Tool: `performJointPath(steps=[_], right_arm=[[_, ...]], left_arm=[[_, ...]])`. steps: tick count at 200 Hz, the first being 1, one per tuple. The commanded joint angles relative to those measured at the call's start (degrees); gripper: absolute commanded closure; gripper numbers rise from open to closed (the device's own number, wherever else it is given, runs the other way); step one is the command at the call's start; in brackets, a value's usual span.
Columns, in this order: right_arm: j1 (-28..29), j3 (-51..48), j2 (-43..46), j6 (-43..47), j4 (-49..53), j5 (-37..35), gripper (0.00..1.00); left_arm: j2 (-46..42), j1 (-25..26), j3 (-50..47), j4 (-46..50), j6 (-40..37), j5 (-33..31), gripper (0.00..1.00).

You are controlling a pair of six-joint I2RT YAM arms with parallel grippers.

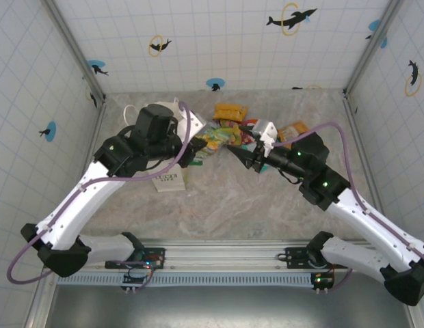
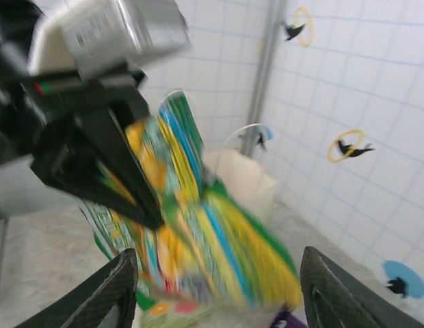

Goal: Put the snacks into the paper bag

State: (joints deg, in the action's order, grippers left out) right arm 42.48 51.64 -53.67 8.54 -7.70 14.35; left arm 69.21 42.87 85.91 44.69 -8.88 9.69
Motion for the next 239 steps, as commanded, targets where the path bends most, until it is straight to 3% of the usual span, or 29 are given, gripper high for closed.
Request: performJointPath(steps=[1, 76, 132, 192, 239], right_arm=[[-1.3, -2.3, 1.3, -2.8, -7.8, -4.8, 0.35], [-2.1, -2.3, -3.0, -4.2, -5.0, -4.5, 0.36], [-2.1, -2.0, -6.6, -5.5, -4.8, -3.9, 0.36], [-2.1, -2.1, -8.5, -6.8, -5.1, -3.0, 0.37], [-2.1, -2.5, -9.1, -7.3, -4.7, -2.7, 0.37]], left_arm=[[-4.9, 0.2, -0.7, -13.4, 5.5, -10.8, 0.87], [-15.6, 0.2, -12.8, -40.3, 8.7, -34.4, 0.88], [-14.3, 0.2, -14.0, -37.5, 8.1, -46.4, 0.87], [-11.6, -0.5, -18.1, -35.0, 11.0, -50.7, 0.86], [-10.4, -6.9, -20.0, -32.0, 17.1, -43.4, 0.87]])
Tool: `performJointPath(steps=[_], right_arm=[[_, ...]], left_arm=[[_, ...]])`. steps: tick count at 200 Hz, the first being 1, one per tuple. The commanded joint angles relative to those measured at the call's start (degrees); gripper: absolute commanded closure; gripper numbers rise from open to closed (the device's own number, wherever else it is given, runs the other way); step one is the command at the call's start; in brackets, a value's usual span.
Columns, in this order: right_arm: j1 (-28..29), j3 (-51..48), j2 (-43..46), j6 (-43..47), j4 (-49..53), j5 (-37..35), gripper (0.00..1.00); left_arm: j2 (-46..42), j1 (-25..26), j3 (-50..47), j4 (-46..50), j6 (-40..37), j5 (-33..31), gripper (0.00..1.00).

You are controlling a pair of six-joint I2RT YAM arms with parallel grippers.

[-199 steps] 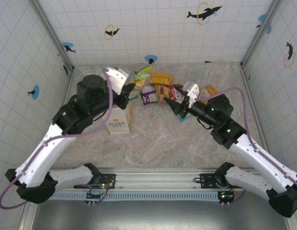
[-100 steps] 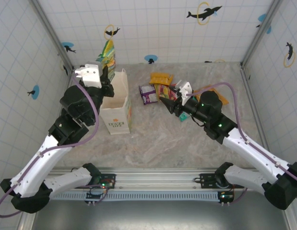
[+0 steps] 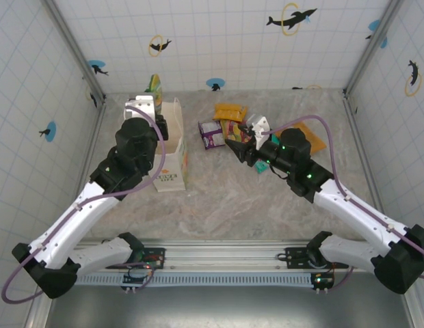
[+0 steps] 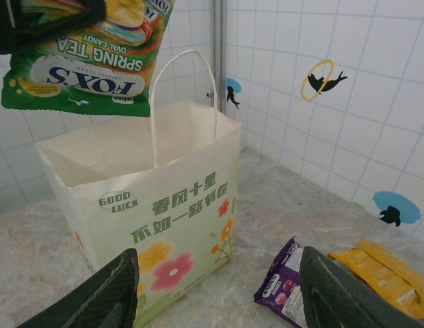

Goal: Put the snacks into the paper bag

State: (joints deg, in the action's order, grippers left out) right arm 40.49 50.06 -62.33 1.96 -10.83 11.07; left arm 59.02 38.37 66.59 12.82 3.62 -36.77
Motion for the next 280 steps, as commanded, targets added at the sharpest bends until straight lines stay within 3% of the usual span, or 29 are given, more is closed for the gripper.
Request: performJointPath(steps=[1, 71, 168, 229, 280], right_arm=[[-0.1, -0.9, -0.5, -0.8, -1.6, 0.6, 0.37], [-0.2, -0.8, -1.6, -1.2, -1.2, 1.1, 0.37], [-0.6, -0.7, -1.7, -1.6, 1.1, 1.0, 0.35], [-3.0, 1.9, -4.7, -5.9, 6.9, 1.4, 0.34], [-10.1, 2.8, -8.3, -15.6, 13.8, 4.9, 0.34]], left_arm=[[-0.2, -2.5, -0.8, -0.1, 4.7, 3.2, 0.87], [2.5, -6.2, -2.6, -0.4, 7.3, 9.7, 0.83], [3.2, -7.3, -0.1, 1.8, 9.0, 12.6, 0.64], [4.3, -7.2, 6.5, 9.5, 8.6, 23.6, 0.50], [2.7, -7.2, 5.5, 11.8, 6.5, 36.1, 0.44]])
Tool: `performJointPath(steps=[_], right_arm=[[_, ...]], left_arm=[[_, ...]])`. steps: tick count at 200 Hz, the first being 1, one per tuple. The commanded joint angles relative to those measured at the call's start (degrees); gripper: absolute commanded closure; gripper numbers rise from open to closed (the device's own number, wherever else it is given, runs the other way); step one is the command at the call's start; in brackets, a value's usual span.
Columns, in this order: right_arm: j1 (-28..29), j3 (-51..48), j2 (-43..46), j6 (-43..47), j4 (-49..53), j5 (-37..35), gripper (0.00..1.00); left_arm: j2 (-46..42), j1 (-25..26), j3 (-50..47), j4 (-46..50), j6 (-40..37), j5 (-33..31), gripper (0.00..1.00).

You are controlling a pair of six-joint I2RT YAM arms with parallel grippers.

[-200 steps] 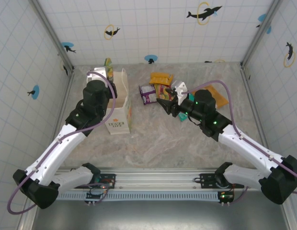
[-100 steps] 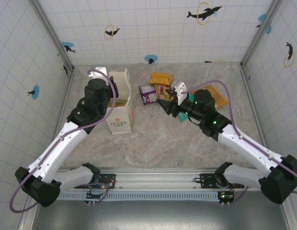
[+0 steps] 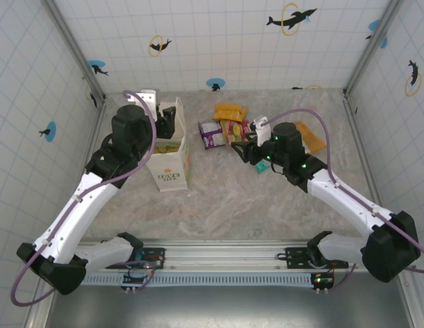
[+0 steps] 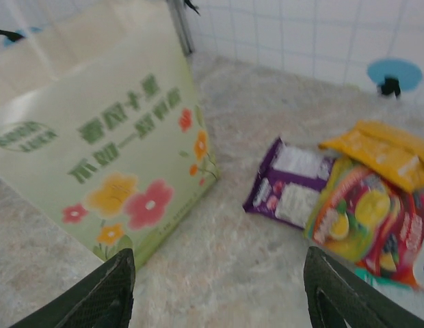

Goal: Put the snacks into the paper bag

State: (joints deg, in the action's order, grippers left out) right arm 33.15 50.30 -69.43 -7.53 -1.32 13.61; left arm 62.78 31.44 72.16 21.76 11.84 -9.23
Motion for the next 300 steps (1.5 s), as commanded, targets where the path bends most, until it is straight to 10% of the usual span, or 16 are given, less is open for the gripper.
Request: performJointPath(steps=[1, 130, 205, 300], right_arm=[[-2.9, 2.6, -1.2, -6.3, 4.4, 2.4, 0.34], [-26.0, -3.1, -10.1, -13.7, 21.4, 4.8, 0.32], [-44.9, -15.5, -11.4, -27.2, -5.8, 13.7, 0.31], [-49.4, -9.7, -26.4, -33.5, -19.9, 11.0, 0.30]], left_arm=[[-1.1, -0.3, 0.0, 2.9, -1.8, 8.7, 0.44], [-3.0, -0.2, -4.6, 7.4, -2.2, 18.5, 0.41], [-3.5, -0.3, -6.9, 4.9, 0.0, 19.5, 0.41], [-5.7, -0.3, -6.5, 6.1, -1.2, 16.7, 0.41]])
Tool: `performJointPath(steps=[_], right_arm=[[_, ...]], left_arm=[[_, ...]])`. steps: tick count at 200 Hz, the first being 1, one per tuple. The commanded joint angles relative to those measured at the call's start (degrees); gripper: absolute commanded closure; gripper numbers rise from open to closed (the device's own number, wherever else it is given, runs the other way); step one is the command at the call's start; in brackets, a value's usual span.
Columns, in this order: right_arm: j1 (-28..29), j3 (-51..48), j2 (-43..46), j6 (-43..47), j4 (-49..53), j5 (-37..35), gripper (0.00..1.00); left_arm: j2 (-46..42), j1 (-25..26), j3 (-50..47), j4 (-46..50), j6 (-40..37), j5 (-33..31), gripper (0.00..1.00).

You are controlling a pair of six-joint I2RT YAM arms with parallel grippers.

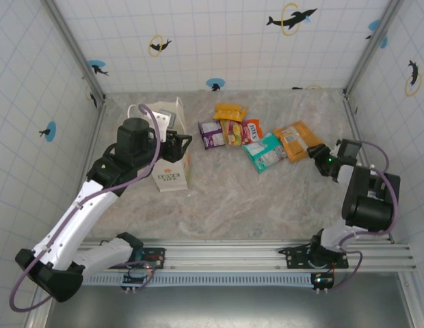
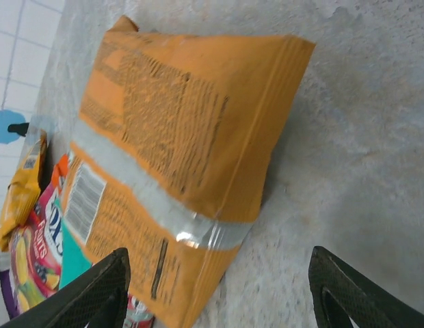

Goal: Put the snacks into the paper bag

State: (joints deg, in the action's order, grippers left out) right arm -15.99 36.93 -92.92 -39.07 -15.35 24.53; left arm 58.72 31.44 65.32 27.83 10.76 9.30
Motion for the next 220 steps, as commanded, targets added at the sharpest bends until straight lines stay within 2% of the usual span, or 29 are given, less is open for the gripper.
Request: performJointPath(steps=[1, 41, 91, 104, 144, 183, 220], right_arm=[[-0.3, 3.8, -3.0, -2.1, -6.0, 0.1, 0.30], [0.3, 7.3, -8.5, -4.2, -10.3, 0.2, 0.33], [1.8, 13.2, -15.5, -4.1, -9.7, -1.3, 0.36], [1.9, 13.7, -16.6, -4.0, -9.7, -1.5, 0.43], [1.4, 12.9, -15.9, -2.0, -9.4, -1.0, 0.72], [1.5, 9.1, -10.7, 0.1, -10.0, 0.3, 0.89], [2.5, 6.4, -0.7, 5.5, -4.7, -2.0, 0.94]], left_arm=[[-1.7, -0.3, 0.3, 0.1, -0.1, -1.9, 0.41], [-2.1, -0.2, 1.4, 0.7, -0.6, -2.8, 0.41], [-1.3, -0.3, 2.1, 1.4, -1.3, -3.6, 0.41], [-1.0, -0.3, 2.2, 1.3, -1.3, -3.7, 0.41], [0.1, -0.3, 2.8, 1.4, -1.6, -4.1, 0.41], [0.8, -0.3, 4.1, 1.8, -1.9, -3.9, 0.41], [1.4, -0.3, 6.0, 2.9, -2.9, -2.9, 0.41]])
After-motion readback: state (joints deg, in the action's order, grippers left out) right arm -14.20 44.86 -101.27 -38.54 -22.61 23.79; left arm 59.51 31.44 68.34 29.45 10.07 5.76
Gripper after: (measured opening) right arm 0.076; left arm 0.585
